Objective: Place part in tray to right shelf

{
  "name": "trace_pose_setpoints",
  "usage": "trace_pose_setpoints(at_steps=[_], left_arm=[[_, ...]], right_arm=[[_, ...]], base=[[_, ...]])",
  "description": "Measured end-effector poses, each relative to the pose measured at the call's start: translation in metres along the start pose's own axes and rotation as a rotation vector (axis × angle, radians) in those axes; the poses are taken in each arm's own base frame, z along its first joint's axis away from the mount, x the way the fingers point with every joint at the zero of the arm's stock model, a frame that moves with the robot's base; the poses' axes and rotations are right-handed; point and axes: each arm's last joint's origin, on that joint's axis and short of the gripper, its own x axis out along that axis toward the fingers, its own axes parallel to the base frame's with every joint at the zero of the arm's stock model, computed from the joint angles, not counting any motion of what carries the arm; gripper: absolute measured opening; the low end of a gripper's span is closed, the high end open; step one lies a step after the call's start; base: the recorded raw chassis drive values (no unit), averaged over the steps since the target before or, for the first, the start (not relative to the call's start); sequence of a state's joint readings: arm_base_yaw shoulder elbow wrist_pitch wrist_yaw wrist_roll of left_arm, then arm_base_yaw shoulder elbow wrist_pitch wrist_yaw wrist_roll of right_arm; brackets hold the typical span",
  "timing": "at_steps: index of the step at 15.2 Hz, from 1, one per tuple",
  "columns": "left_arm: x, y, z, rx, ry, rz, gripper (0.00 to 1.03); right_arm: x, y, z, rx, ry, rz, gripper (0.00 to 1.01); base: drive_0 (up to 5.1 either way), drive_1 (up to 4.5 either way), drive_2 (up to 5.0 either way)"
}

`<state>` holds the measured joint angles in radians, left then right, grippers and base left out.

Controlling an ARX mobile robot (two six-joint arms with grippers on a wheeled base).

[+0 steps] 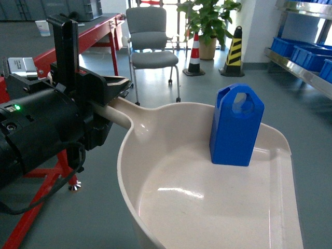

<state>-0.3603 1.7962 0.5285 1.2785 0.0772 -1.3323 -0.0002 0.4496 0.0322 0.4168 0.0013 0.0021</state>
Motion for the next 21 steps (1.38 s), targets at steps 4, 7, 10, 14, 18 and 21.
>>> trace_pose_setpoints(at_steps=[4, 7, 10, 14, 18, 21], left_arm=[[0.0, 0.0004, -0.0001, 0.0, 0.001, 0.004, 0.12], [0.0002, -0.0004, 0.0002, -0.001, -0.002, -0.002, 0.12], [0.0, -0.0003, 0.0001, -0.001, -0.001, -0.003, 0.12], [0.0, -0.0003, 0.0005, 0.0, -0.005, -0.002, 0.12], [0.0, -0.0001, 0.0005, 0.0, -0.004, -0.001, 0.12], [-0.0004, 0.0009, 0.0036, 0.001, -0.021, 0.006, 0.12]], right_arm=[[0.0, 0.0, -0.0004, 0.0, 0.004, 0.0, 0.98], [0.0, 0.0, -0.0005, 0.0, 0.005, 0.0, 0.98], [0.0, 0.0, -0.0002, 0.0, 0.002, 0.0, 0.98], [0.0, 0.0, -0.0006, 0.0, 0.006, 0.0, 0.98], [0.0, 0.0, -0.0007, 0.0, 0.007, 0.001, 0.98], [0.0004, 0.0001, -0.0009, 0.0, 0.009, 0.002, 0.98]], base=[[-0.1, 4.23, -4.4], [-0.1, 4.23, -4.4], [-0.1, 4.23, -4.4], [-0.1, 4.25, -4.4], [0.0, 4.28, -4.3], [0.0, 4.28, -4.3]])
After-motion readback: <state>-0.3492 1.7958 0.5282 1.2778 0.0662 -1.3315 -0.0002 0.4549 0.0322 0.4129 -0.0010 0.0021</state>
